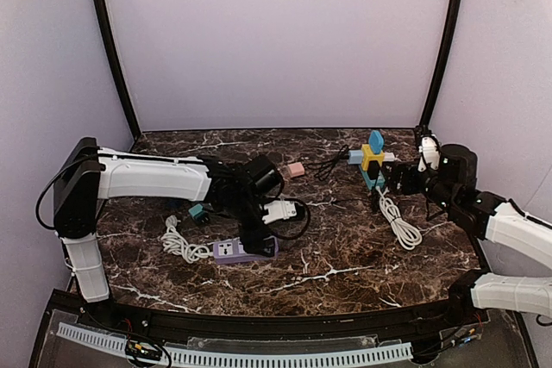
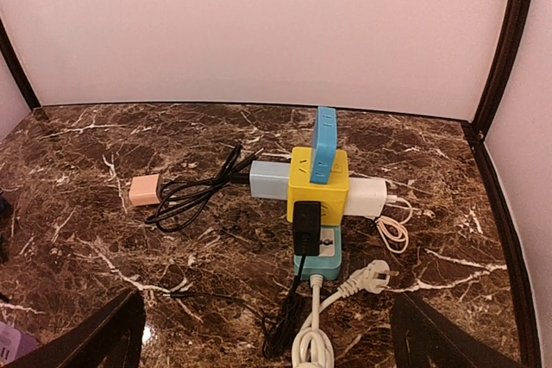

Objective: Insert the plug
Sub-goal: Move the socket to the center of the board, then pick up the plug from the center of the board.

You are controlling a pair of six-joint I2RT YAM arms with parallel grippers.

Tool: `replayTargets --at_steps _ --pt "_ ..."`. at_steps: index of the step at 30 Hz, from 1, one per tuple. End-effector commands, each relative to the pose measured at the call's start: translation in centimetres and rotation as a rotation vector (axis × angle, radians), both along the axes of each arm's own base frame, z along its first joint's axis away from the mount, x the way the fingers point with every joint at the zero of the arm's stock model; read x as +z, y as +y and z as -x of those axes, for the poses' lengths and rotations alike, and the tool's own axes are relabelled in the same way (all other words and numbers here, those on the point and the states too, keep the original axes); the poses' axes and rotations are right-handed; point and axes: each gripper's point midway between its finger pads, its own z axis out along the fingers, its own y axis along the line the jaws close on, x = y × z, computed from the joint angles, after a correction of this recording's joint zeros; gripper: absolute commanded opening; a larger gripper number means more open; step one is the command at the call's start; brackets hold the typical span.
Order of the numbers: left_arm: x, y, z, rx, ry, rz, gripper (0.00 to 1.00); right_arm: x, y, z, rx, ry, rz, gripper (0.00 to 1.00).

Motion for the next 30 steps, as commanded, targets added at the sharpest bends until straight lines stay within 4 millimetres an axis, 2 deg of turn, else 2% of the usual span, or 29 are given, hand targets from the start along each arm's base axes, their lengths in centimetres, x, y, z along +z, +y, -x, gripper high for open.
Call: replayTargets --at_steps 1,2,3,4,5,7,8,9,10,11,12,13,15,17,19,21,25,30 --pt "4.6 -1.2 -1.2 -0.045 -0.08 0.041 0.86 0.9 1.8 -0.3 0.077 -0.028 -0.052 0.99" --pt "5.5 -0.5 -1.6 -0.031 -0.079 0.036 0.87 1.3 2.4 -0.3 0.104 -0.033 -0.068 0.99" --pt "6.8 -0.7 -2.1 -0.015 -0.074 0.067 0.87 1.7 3.3 -0.3 0.148 -0.037 -0.087 0.99" --pt "7.7 0.6 -2.9 0.052 -0.033 0.08 0.89 2.3 4.0 -0.3 0.181 -0.044 -0.107 0.99" --pt "9.0 1.0 -3.9 0.096 -0.029 0.107 0.9 2.9 4.4 -0.3 0.2 -0.053 -0.123 0.99" --pt "10.3 5.7 -8.0 0.274 -0.02 0.092 0.91 4.3 5.1 -0.3 0.234 -0.078 -0.155 0.99" --pt "10.6 7.8 -9.2 0.334 -0.033 0.053 0.91 5.1 5.2 -0.3 0.239 -0.096 -0.166 0.99" --pt "10.6 11.2 -11.4 0.432 -0.045 0.02 0.91 5.9 5.3 -0.3 0.244 -0.115 -0.177 0.99" --pt "10.5 13.5 -12.2 0.486 -0.048 -0.027 0.91 6.8 5.4 0.0 0.257 -0.143 -0.194 0.99" --pt "10.2 16.9 -13.7 0.575 -0.042 -0.05 0.91 7.6 5.6 0.2 0.274 -0.17 -0.211 0.99" --pt "9.7 18.8 -14.1 0.619 -0.037 -0.083 0.93 8.5 5.8 0.5 0.291 -0.204 -0.242 0.99" --pt "9.4 21.6 -14.9 0.685 -0.032 -0.1 0.94 9.2 5.9 0.8 0.308 -0.237 -0.27 0.99" --pt "8.8 25.4 -16.2 0.757 -0.058 -0.131 0.95 10.5 6.5 1.6 0.364 -0.298 -0.322 0.99" --pt "8.2 28.1 -16.9 0.819 -0.067 -0.128 0.95 11.0 7.2 1.9 0.406 -0.308 -0.354 0.99" --pt "7.1 30.0 -17.1 0.881 -0.047 -0.107 0.95 10.2 7.5 1.0 0.385 -0.235 -0.361 0.99" --pt "6.5 30.4 -17.4 0.898 -0.035 -0.067 0.95 9.7 7.7 -0.2 0.353 -0.164 -0.37 0.99" --pt "4.6 28.6 -16.8 0.858 0.038 0.028 0.98 8.4 9.1 -1.6 0.359 -0.037 -0.402 0.99" --pt "3.1 28.9 -17.1 0.894 0.005 0.035 0.99 8.3 10.4 -2.7 0.34 0.012 -0.425 0.99"
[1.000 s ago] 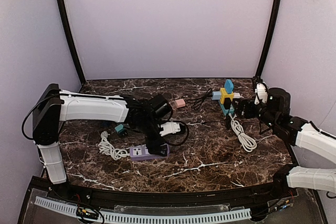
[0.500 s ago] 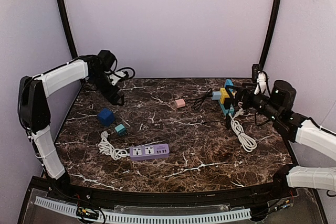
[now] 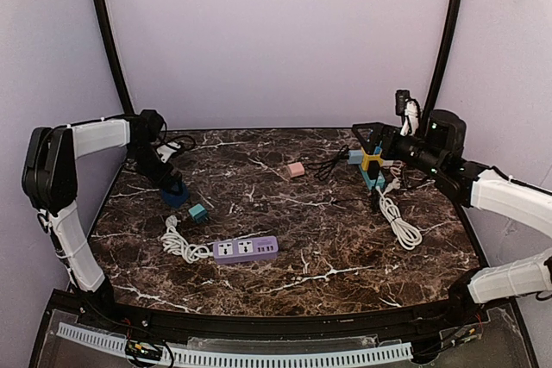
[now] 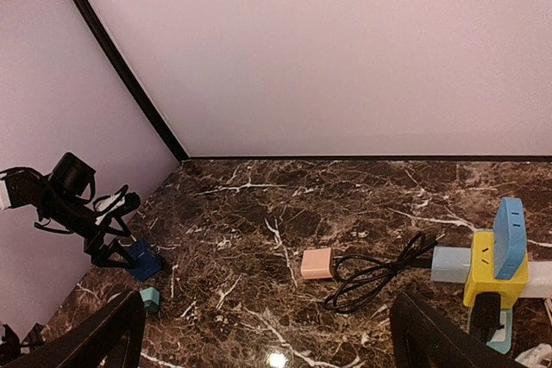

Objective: Insert the plug
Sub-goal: Pick up the plug from the center of the board.

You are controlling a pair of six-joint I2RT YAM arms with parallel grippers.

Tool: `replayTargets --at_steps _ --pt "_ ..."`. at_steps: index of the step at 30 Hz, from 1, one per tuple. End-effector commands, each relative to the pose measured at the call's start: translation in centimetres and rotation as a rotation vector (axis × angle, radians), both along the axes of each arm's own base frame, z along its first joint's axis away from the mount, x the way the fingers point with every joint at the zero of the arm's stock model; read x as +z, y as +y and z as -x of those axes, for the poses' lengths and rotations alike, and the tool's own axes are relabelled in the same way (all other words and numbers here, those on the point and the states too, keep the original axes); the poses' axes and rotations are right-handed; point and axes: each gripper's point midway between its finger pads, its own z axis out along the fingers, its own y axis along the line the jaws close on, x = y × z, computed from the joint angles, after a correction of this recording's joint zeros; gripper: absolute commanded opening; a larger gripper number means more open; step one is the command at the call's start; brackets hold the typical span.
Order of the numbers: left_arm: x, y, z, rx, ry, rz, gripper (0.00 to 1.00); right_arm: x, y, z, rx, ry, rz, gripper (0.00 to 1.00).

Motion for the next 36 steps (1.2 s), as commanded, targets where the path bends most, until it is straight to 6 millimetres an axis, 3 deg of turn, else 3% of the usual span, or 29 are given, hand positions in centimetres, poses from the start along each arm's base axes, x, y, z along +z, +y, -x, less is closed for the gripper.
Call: replayTargets --at_steps 1,5,9,11,13,15,17,19,22,23,24,25,26,27,28,31,36 --pt "0.4 -1.0 -0.3 0.004 -0.068 0.06 0.98 0.8 1.6 -0.2 0.016 0.043 -0.034 0.99" --pt "-0.5 -1.4 0.1 -0.027 -0.054 0.075 0.9 0.5 3.0 -0.4 0.011 0.052 0.007 0.99" --pt "-1.2 -1.1 -0.1 -0.025 -0.051 0.056 0.72 -0.1 4.0 -0.3 0.022 0.063 0.019 0.99" --pt "-1.2 -1.3 0.1 -0.029 -0.046 0.068 0.59 -0.1 4.2 -0.3 0.023 0.063 0.025 0.99" --pt "-1.1 -1.5 0.4 -0.04 -0.039 0.075 0.42 0.0 4.2 -0.2 0.024 0.061 0.031 0.99" --pt "-0.6 -1.5 0.6 -0.051 -0.042 0.073 0.17 0.1 4.2 -0.1 0.024 0.053 0.036 0.99" --pt "0.0 -1.6 0.9 -0.068 -0.048 0.075 0.03 0.3 4.4 0.1 0.032 0.037 0.043 0.99" --pt "1.2 -2.3 1.2 -0.1 -0.062 0.098 0.01 0.5 4.7 0.4 0.044 0.012 0.061 0.99" --pt "4.1 -5.6 2.8 -0.269 -0.095 0.178 0.01 1.0 6.1 1.2 0.092 -0.048 0.118 0.99" --pt "5.0 -7.0 4.4 -0.338 -0.073 0.193 0.01 1.0 7.1 1.7 0.124 -0.079 0.153 0.99" --pt "6.8 -8.7 4.8 -0.433 -0.089 0.236 0.01 1.2 8.1 2.2 0.163 -0.121 0.195 0.99" --pt "6.9 -9.8 7.0 -0.494 -0.009 0.253 0.01 1.4 9.2 3.0 0.214 -0.17 0.237 0.99" --pt "8.5 -11.1 7.4 -0.578 -0.023 0.281 0.01 1.4 10.4 3.8 0.269 -0.227 0.291 0.99" --pt "8.8 -12.1 9.4 -0.669 0.025 0.282 0.01 1.3 11.4 4.6 0.326 -0.277 0.339 0.99" --pt "9.7 -12.6 9.8 -0.716 0.02 0.274 0.01 1.1 12.3 5.4 0.388 -0.325 0.383 0.99" --pt "11.6 -13.8 13.6 -0.922 0.074 0.208 0.01 0.4 14.0 7.1 0.522 -0.408 0.46 0.99" --pt "14.8 -14.7 17.9 -1.154 0.089 0.155 0.01 -0.5 15.8 8.8 0.638 -0.461 0.454 0.99"
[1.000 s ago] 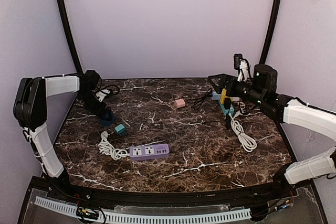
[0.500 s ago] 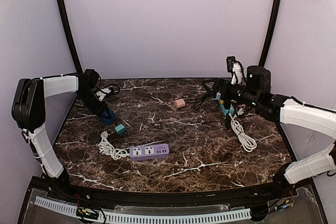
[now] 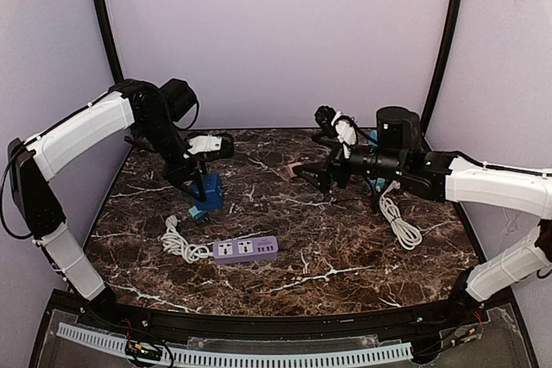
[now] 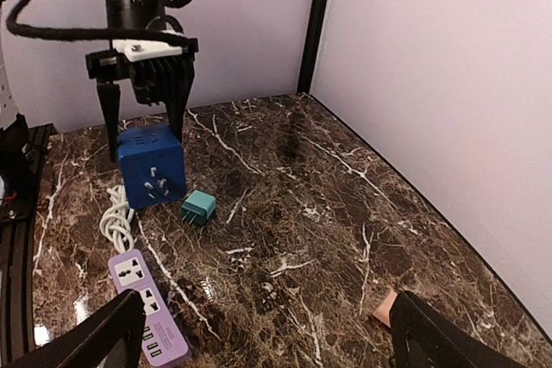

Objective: Insert the plug
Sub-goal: Pick up the plug from the center of the board.

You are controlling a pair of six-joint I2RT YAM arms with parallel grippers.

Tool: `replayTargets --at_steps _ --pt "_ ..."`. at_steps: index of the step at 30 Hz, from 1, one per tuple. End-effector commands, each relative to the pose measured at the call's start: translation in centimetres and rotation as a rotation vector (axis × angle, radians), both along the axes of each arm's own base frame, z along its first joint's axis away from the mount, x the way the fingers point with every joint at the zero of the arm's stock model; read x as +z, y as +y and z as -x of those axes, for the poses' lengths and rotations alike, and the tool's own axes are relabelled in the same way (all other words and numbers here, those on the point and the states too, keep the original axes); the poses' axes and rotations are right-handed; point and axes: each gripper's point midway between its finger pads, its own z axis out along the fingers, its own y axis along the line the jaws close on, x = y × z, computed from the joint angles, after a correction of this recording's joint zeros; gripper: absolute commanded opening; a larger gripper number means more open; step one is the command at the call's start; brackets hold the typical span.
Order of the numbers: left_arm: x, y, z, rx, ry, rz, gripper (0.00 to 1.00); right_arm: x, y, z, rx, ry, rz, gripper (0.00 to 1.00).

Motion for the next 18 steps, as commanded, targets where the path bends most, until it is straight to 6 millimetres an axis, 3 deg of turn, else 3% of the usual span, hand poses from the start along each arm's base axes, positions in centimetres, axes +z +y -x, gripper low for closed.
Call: replayTargets --at_steps 1,4,8,12,18 --pt "3.5 1.2 6.4 -0.231 0.044 -0.095 0.01 0.0 2.2 2.0 0.157 -0.094 0.013 0.99" --pt "4.2 -0.6 6.8 -0.26 -0.008 -0.118 0.01 -1.3 4.7 3.8 0.261 -0.077 -0.012 0.99" --pt "6.6 -3.8 6.8 -0.209 -0.048 0.0 0.01 -0.7 6.6 5.9 0.395 -0.081 -0.144 0.99" --pt "8.5 -5.2 6.3 -0.152 -0.075 0.09 0.01 0.4 8.2 5.2 0.374 -0.086 -0.195 0.99" --pt "9.1 -5.5 5.9 -0.143 -0.123 0.095 0.01 -0.2 10.6 5.3 0.413 -0.103 -0.193 0.99"
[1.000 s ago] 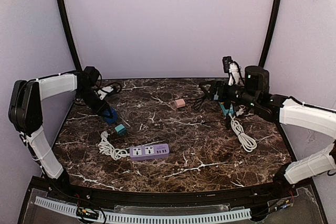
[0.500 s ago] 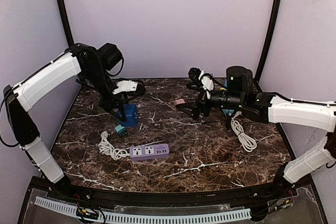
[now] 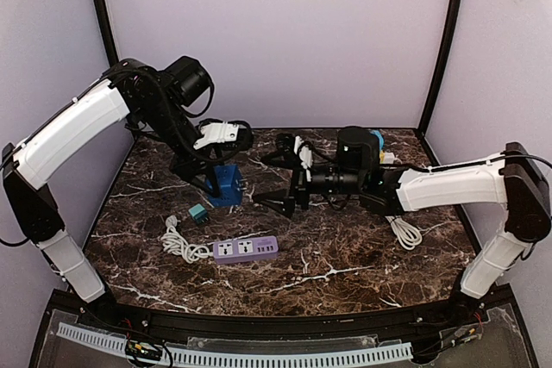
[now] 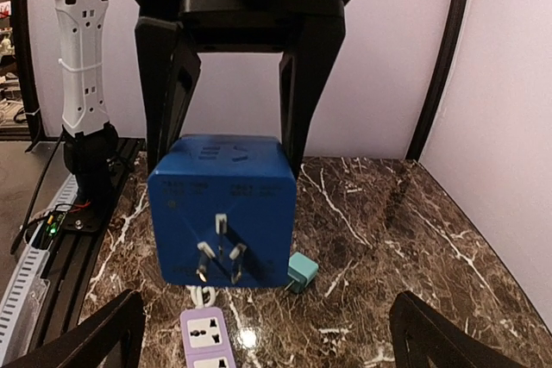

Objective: Insert the plug
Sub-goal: Pick up the plug from the center of the board.

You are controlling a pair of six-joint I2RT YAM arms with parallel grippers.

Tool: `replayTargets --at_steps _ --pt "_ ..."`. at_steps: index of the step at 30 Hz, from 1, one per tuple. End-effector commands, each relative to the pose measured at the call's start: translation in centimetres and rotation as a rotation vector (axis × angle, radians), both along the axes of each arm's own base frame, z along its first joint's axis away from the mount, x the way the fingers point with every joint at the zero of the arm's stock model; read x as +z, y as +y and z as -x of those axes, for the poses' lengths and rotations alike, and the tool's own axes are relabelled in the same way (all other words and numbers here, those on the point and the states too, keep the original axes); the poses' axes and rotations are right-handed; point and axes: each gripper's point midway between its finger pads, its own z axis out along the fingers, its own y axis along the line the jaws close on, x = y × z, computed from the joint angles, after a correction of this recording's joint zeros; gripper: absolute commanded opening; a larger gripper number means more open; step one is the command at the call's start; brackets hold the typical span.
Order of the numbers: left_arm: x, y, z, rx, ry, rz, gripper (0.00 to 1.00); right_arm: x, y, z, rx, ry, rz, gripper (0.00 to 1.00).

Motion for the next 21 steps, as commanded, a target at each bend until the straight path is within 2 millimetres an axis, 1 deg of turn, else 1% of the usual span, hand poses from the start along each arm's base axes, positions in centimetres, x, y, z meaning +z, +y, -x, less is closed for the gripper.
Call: replayTargets --at_steps 1,5,13,19,21 --pt "2.5 -0.1 0.7 0.022 -0.033 0.058 0.01 2.4 2.1 0.4 0.047 -0.044 -0.088 0.99" --pt "2.8 -0.4 0.6 0.032 -0.037 0.077 0.01 1.7 3.4 0.1 0.07 -0.015 -0.075 0.99" --pt "3.4 -0.6 0.3 0.054 -0.052 0.102 0.0 0.8 5.1 0.6 0.099 0.004 -0.077 0.99" --pt "3.6 -0.6 -0.2 0.071 -0.071 0.104 0.01 0.2 5.9 1.3 0.142 0.023 -0.07 0.98" --pt "3.7 -0.5 -0.5 0.078 -0.088 0.1 0.01 0.1 6.0 1.9 0.176 0.03 -0.07 0.98"
